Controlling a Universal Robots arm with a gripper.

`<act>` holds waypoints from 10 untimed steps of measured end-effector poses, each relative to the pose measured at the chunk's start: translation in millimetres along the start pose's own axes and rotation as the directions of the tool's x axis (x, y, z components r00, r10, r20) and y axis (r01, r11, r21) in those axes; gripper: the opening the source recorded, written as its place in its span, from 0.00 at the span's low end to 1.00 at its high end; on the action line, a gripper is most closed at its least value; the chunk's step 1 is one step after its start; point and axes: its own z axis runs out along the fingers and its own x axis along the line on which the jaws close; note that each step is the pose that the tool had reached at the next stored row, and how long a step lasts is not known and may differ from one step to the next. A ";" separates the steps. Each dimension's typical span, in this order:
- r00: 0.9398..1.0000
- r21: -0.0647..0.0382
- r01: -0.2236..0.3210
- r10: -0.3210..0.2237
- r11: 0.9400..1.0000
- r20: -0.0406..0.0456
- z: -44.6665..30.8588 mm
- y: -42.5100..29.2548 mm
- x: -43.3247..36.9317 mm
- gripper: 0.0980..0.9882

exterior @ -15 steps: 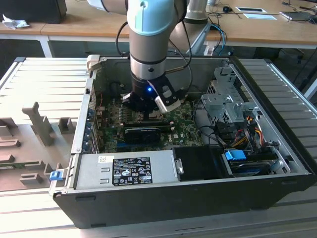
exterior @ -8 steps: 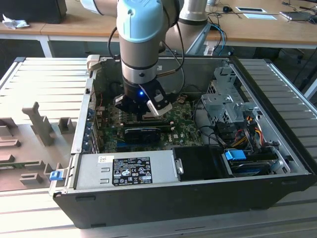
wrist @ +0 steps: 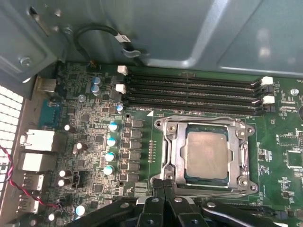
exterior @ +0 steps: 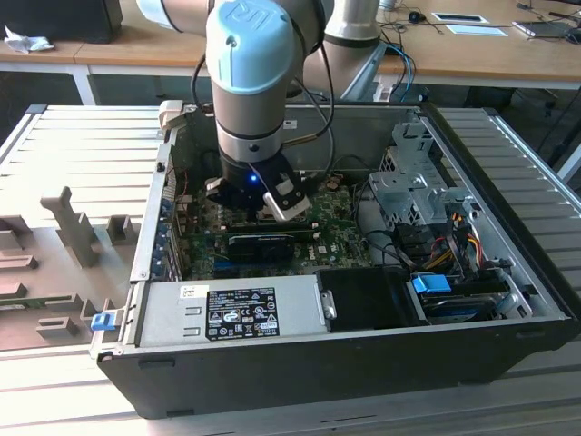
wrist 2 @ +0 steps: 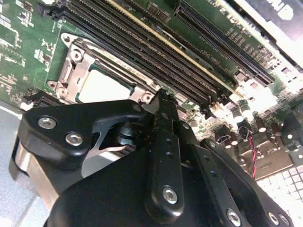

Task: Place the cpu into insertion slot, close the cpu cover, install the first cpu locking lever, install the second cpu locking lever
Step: 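Install the second cpu locking lever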

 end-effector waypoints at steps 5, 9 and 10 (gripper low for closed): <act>1.000 -0.033 0.000 0.000 0.999 0.002 3.5 -3.6 1.0 0.01; 1.000 -0.053 -0.001 0.001 0.999 0.004 7.1 -6.4 1.2 0.01; 1.000 -0.064 -0.001 0.001 0.998 0.004 8.9 -7.5 1.3 0.01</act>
